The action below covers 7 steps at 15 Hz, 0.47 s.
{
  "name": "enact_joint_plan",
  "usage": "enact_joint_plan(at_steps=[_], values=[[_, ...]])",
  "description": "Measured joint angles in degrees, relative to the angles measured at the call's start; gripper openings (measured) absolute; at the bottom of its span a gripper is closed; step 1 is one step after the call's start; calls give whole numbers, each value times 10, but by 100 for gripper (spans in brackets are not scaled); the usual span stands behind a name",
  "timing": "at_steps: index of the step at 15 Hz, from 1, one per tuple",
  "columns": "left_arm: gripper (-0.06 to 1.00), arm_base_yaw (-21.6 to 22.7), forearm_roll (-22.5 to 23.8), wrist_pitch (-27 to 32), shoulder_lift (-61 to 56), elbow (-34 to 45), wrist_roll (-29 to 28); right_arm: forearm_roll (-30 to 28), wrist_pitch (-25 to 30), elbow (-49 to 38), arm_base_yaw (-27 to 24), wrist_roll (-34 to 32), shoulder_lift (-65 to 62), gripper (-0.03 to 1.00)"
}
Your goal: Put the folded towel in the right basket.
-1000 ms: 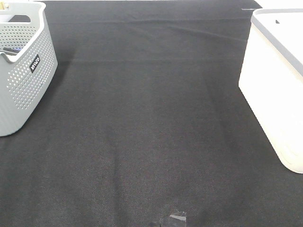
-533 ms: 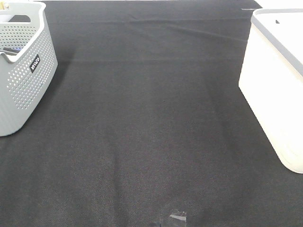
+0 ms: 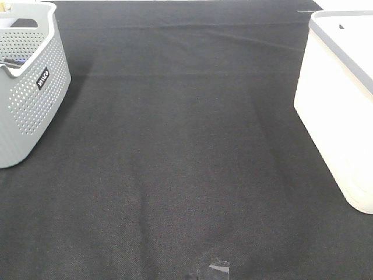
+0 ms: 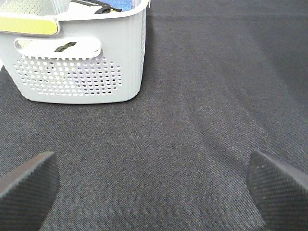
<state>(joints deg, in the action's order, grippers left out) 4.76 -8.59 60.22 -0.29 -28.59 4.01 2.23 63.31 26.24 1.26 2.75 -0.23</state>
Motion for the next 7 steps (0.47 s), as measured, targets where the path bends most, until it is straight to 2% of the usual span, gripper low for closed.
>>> enact_joint_plan(at_steps=[7], values=[[99, 0, 0, 0, 0, 0, 0, -4, 0, 0, 0, 1, 0, 97]])
